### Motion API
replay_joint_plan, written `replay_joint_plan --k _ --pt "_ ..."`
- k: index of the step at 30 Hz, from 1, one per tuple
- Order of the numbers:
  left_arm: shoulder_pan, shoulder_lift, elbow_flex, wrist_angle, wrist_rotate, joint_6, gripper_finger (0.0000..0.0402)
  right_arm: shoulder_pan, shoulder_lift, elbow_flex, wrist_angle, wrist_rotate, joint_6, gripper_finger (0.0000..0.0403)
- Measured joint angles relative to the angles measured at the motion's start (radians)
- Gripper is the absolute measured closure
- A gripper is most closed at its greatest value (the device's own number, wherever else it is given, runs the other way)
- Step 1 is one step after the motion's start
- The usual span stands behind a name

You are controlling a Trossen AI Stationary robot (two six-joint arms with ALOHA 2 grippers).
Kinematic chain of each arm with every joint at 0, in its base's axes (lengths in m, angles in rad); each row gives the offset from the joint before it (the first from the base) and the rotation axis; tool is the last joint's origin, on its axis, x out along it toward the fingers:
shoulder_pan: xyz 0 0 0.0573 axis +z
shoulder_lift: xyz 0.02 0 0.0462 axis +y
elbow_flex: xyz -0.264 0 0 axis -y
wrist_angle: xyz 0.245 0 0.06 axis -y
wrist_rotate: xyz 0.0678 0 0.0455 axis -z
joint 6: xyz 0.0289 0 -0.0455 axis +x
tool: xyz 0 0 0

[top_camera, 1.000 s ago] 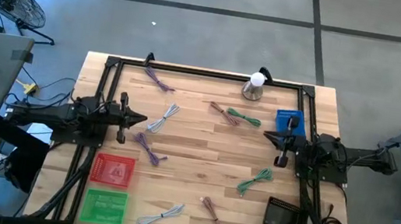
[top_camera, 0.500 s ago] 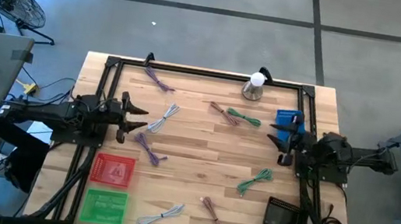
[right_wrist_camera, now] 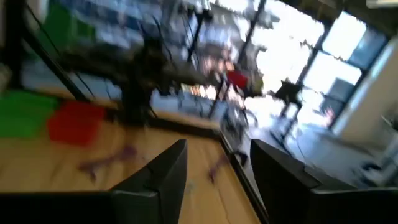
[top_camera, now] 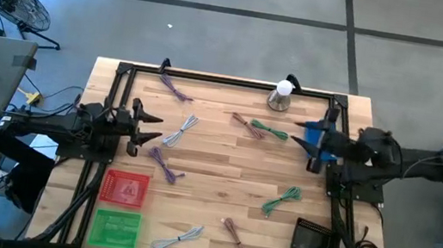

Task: Pick & Place USB Port
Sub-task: Put the bottom green charger cable into the green bin

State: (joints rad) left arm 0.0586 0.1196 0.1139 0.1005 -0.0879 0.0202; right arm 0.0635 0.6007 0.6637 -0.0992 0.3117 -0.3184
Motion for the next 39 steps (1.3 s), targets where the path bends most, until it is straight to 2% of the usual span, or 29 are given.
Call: replay_joint_plan --k 4,7,16,24,34,39 --pt "0.0 0.0 0.001 -0.038 0.001 -0.001 0.0195 0.0 0.157 0.166 -0.206 0.095 0.075 0.0242" --pt "0.0 0.0 0.001 -0.074 0.001 -0.002 0.0195 0.0 0.243 0.267 -0.336 0.128 0.187 0.0248" --pt "0.0 0.0 0.002 -0.145 0.002 -0.031 0.0195 0.032 0.406 0.482 -0.797 0.026 0.478 0.0262" --pt "0.0 0.0 0.002 -0.156 0.002 -0.032 0.0195 0.11 0.509 0.432 -0.877 -0.119 0.583 0.0263" --pt "0.0 0.0 0.002 -0.156 0.002 -0.033 0.0195 0.209 0.659 0.282 -0.889 -0.258 0.711 0.0263" --pt "0.0 0.0 0.002 -0.156 0.002 -0.033 0.0195 0.259 0.752 0.243 -0.863 -0.272 0.73 0.0263"
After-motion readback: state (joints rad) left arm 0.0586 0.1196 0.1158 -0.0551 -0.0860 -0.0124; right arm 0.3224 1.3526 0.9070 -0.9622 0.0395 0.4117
